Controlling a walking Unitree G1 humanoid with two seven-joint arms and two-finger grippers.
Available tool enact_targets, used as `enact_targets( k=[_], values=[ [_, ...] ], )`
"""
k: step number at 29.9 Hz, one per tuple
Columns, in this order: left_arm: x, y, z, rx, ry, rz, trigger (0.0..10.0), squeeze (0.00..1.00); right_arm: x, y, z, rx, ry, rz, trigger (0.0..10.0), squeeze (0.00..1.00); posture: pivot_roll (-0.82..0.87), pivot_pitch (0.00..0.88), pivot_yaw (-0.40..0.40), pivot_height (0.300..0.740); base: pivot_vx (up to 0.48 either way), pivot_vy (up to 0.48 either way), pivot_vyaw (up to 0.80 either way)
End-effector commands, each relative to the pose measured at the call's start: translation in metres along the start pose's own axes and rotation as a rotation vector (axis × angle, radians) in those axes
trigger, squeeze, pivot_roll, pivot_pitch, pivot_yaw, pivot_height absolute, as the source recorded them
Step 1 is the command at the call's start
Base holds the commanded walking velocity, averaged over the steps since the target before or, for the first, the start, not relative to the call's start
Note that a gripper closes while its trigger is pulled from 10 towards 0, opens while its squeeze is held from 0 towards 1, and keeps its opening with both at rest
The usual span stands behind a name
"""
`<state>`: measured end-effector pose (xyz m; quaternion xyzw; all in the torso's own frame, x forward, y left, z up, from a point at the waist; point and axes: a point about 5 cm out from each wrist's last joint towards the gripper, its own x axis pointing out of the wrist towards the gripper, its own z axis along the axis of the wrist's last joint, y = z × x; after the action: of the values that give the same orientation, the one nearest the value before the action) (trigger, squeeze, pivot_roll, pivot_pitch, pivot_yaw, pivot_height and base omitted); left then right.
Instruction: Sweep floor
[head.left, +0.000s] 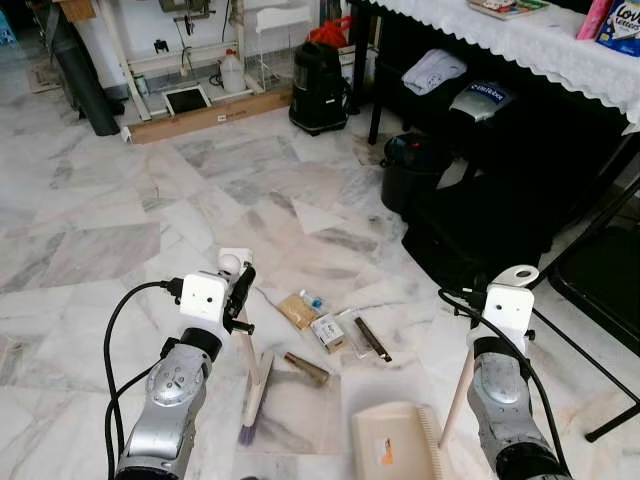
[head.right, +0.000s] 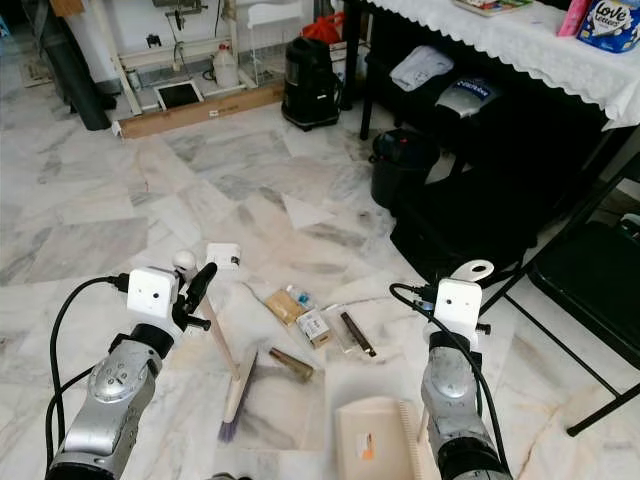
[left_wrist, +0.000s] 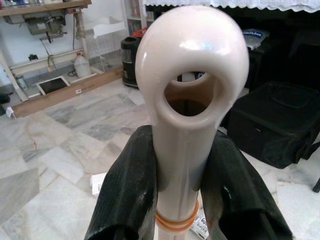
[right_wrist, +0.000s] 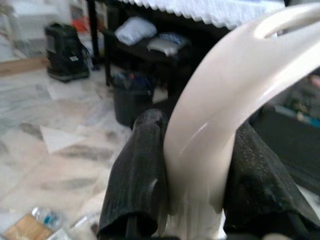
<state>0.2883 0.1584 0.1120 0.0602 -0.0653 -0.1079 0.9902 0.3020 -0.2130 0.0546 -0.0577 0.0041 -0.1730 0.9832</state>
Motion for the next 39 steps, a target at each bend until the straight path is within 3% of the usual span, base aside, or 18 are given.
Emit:
enact_targets(
  k=[1,13,19,23,27,39],
  values=[
    [0.003,0.001,0.006,0.005,-0.027,-0.006,10.0,0.00,0.000,-0.002,-0.004,0.059,0.045,-0.030,10.0,0.00,0.00,0.099,-0.012,0.740,0.000,0.000,0.00],
    [0.003,0.000,0.005,-0.002,-0.018,-0.022,10.0,0.00,-0.003,-0.013,-0.007,0.194,0.098,-0.065,10.0,0.00,-0.01,0.112,-0.018,0.740,0.000,0.000,0.00],
    [0.004,-0.002,0.004,-0.007,-0.012,-0.033,10.0,0.00,-0.005,-0.020,-0.004,0.237,0.116,-0.034,10.0,0.00,-0.02,0.111,-0.020,0.740,0.000,0.000,0.00],
    [0.005,-0.002,0.004,-0.010,-0.009,-0.037,10.0,0.00,-0.006,-0.019,-0.002,0.265,0.186,0.015,10.0,0.00,-0.02,0.110,-0.021,0.740,0.000,0.000,0.00],
    [0.005,-0.002,0.003,-0.011,-0.005,-0.042,10.0,0.00,-0.007,-0.016,0.002,0.244,0.268,0.089,10.0,0.00,-0.02,0.107,-0.023,0.740,0.000,0.000,0.00],
    [0.008,-0.004,0.004,-0.018,-0.003,-0.057,10.0,0.00,-0.008,-0.013,0.020,0.207,0.356,0.268,10.0,0.00,-0.03,0.103,-0.023,0.740,0.000,0.000,0.00]
  ],
)
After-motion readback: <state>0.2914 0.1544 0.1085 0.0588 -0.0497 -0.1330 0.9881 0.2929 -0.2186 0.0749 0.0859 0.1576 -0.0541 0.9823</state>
